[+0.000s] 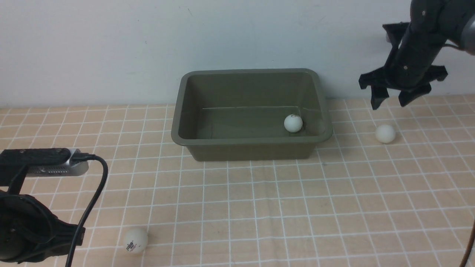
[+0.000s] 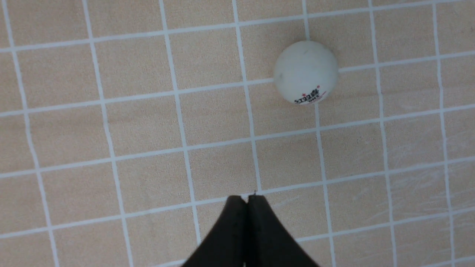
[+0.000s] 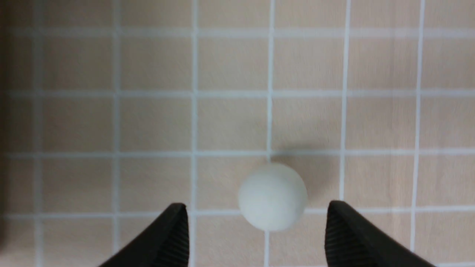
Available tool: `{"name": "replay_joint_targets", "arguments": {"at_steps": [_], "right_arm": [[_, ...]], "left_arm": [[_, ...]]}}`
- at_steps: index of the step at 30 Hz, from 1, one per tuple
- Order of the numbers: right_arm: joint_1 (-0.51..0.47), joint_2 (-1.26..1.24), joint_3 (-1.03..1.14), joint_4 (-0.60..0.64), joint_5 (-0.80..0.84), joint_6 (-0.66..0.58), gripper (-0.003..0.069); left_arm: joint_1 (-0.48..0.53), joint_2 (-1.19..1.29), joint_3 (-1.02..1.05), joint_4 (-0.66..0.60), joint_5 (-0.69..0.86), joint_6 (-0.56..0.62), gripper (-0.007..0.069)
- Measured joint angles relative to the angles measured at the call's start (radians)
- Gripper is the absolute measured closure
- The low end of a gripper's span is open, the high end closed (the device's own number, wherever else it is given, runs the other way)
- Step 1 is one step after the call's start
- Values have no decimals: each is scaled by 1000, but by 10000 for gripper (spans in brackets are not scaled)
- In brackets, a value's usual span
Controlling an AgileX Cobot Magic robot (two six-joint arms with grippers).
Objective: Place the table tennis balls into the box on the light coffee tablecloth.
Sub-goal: 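Reach for and grasp a ping pong ball on the table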
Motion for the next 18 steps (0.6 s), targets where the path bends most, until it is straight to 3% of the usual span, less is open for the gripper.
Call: {"name": "replay_joint_targets", "arguments": {"at_steps": [18], "right_arm": [[-6,95,23,5,-12,-13,208]], "left_arm": [[0,0,0,-4,1,0,693]]}}
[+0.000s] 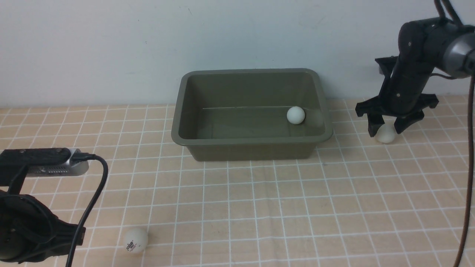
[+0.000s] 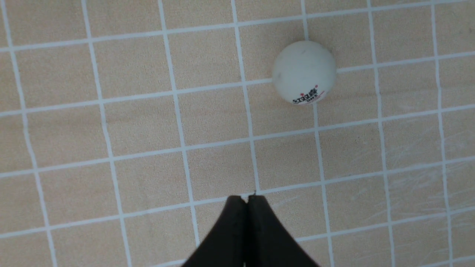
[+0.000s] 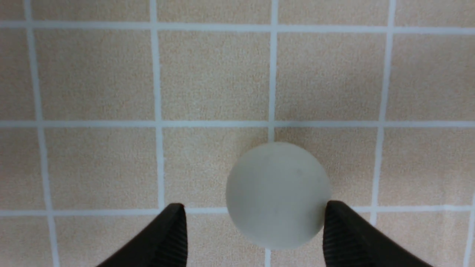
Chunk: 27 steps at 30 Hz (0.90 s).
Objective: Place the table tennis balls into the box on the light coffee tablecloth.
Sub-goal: 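Reach for and grasp a ping pong ball on the table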
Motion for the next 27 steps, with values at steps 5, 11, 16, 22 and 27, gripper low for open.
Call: {"name": "replay_joint_targets", "arguments": {"at_steps": [5,11,16,22,27], "right_arm": [[-1,6,2,-13,-15,-2,208],[-7,6,2,-27,-28,-2,208],[-8,6,2,-34,-49,-2,211],[-8,6,2,-34,-50,-2,256],[-8,6,2,-24,-50,-15,305]], "left_arm": [[0,0,0,0,0,0,693],[0,0,0,0,0,0,693],[0,0,0,0,0,0,693],[0,0,0,0,0,0,693],[0,0,0,0,0,0,693]]}}
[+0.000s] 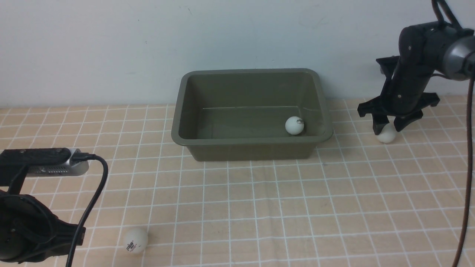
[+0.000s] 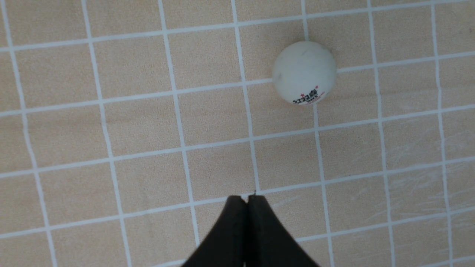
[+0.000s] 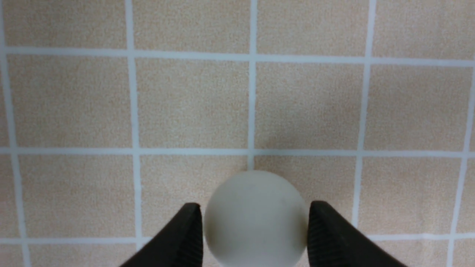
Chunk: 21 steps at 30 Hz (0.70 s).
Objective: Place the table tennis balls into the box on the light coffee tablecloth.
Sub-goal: 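Reach for and grasp a ping pong ball on the table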
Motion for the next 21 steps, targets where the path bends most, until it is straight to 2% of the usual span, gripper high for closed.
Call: {"name": "replay_joint_targets", "arguments": {"at_steps": [8,21], "right_arm": [[0,0,0,11,0,-7,351],[0,1,-27,13,42,-15,353]], "left_arm": [[0,0,0,0,0,0,693],[0,0,0,0,0,0,693]]}}
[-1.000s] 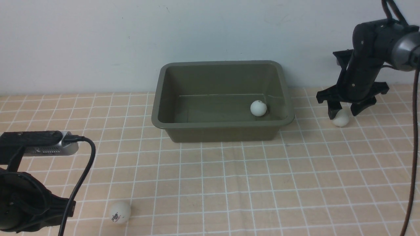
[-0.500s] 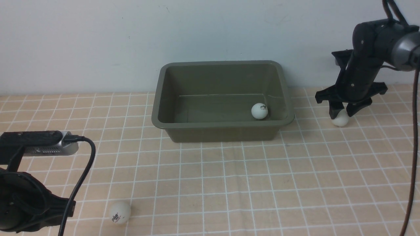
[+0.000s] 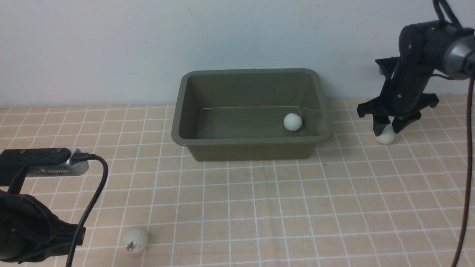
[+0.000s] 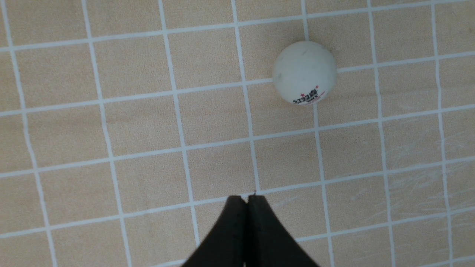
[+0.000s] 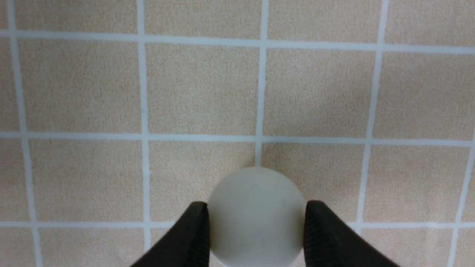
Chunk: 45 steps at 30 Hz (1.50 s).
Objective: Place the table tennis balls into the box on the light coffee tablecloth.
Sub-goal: 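Reach for and grasp a ping pong ball on the table, then release the ping pong ball into the bin and lift the gripper away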
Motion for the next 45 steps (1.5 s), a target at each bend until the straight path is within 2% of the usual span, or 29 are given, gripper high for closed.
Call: {"name": "replay_joint_targets", "arguments": {"at_steps": [4,8,13,18,21,28,37,45], "right_arm": [[0,3,-68,2,4,-12,354],[0,-8,-162,78,6,-15,354],[6,-38,-202,342,11,-53,354],[59,-46,-203,496,13,-140,354],[116,-46,-203,510,13,-179,354],[222,-28,-204,458,14,-212,354],[230,38,-204,454,16,-236,347],[230,43,-204,454,15,-252,256]], "left_arm": [[0,0,0,0,0,0,693],[0,0,0,0,0,0,693],[0,0,0,0,0,0,693],[0,0,0,0,0,0,693],[0,0,0,0,-1,0,693],[0,0,0,0,-5,0,693],[0,0,0,-5,-12,0,693],[0,0,0,-29,-28,0,693]]}}
